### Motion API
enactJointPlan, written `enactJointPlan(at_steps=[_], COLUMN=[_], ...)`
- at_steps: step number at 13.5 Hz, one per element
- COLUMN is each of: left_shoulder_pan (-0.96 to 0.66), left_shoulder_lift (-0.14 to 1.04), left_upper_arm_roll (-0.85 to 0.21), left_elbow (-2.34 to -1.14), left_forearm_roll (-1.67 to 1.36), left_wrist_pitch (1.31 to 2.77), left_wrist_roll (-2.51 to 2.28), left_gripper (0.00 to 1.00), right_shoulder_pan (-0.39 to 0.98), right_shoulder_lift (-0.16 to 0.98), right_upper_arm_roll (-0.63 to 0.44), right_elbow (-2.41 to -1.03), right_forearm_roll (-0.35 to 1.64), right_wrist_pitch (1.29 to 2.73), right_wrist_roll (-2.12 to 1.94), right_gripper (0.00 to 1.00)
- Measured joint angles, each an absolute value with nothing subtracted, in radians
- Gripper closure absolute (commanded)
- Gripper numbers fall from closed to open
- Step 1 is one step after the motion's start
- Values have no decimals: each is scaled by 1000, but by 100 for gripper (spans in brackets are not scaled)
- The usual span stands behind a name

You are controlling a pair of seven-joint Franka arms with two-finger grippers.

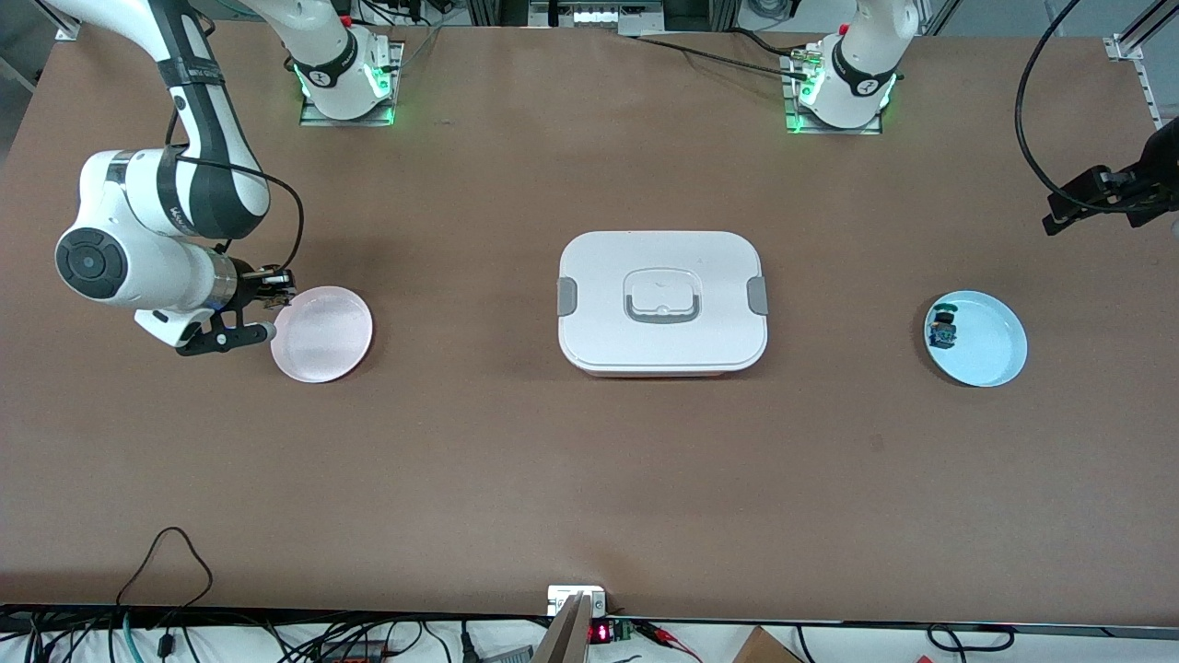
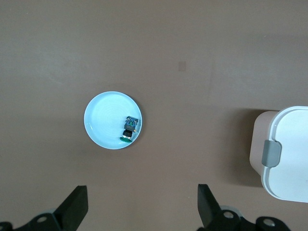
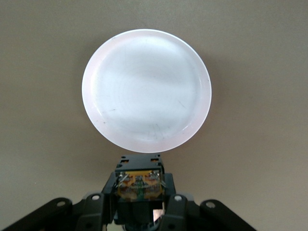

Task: Transfer orange switch to right arm and place

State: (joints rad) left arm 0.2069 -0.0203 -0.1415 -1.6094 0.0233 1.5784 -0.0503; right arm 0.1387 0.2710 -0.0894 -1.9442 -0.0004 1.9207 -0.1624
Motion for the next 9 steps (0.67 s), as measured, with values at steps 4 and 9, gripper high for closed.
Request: enactJointPlan(at_steps=[4, 9], left_shoulder_pan=[207, 205], left_shoulder_lift=[-15, -14], left_upper_arm_roll=[-142, -147], left_elbow=[-1583, -1573], left_forearm_roll=[23, 23], left_wrist_pitch=[1576, 1561], left_wrist_roll=[-53, -54], left_gripper=[0, 0], right_shoulder_pan=[139, 139], right_shoulder_lift=[279, 310], right_upper_arm_roll=[-89, -89], right_elbow=[-1945, -1948], right_forearm_roll=[0, 0], right_wrist_pitch=[1953, 2036], right_wrist_roll=[-456, -820], right_gripper=[100, 100])
